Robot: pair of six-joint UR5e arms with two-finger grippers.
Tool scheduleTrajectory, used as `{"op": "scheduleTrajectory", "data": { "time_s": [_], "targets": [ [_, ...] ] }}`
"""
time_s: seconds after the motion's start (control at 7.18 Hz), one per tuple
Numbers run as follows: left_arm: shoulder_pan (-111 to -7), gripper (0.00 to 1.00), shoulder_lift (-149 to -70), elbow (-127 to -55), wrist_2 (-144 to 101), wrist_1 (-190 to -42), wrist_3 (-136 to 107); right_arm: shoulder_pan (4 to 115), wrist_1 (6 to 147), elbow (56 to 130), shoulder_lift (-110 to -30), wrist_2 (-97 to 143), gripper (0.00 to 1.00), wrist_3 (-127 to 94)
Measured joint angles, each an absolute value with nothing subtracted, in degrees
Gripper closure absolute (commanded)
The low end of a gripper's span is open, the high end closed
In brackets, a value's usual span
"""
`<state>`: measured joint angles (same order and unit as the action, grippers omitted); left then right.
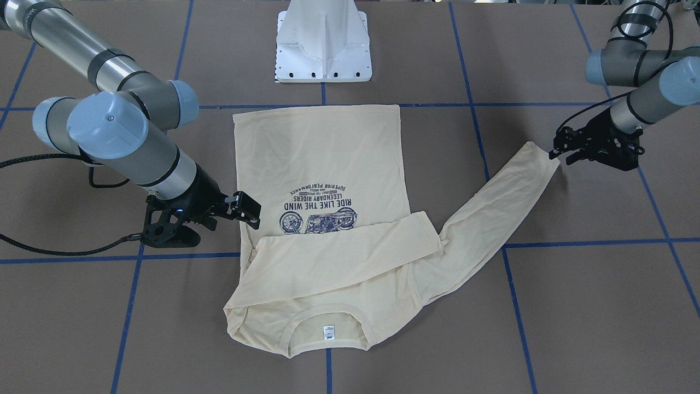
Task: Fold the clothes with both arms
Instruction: 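Move the left gripper to the other sleeve cuff while the right gripper holds still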
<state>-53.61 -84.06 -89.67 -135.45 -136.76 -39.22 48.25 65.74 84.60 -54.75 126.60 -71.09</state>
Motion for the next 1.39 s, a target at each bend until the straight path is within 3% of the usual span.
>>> {"op": "scheduleTrajectory", "data": {
  "time_s": [1.25, 1.39],
  "targets": [
    [-53.33, 0.46, -85.51, -87.90, -135.50, -136.76, -39.19, 48.01, 65.74, 84.58, -54.84, 126.39, 0.01, -71.36],
    [-53.23, 0.52, -85.51, -87.94, -135.54, -136.76, -39.25, 47.99, 65.74, 84.57, -54.83, 126.39, 0.01, -71.39]
  ]
}}
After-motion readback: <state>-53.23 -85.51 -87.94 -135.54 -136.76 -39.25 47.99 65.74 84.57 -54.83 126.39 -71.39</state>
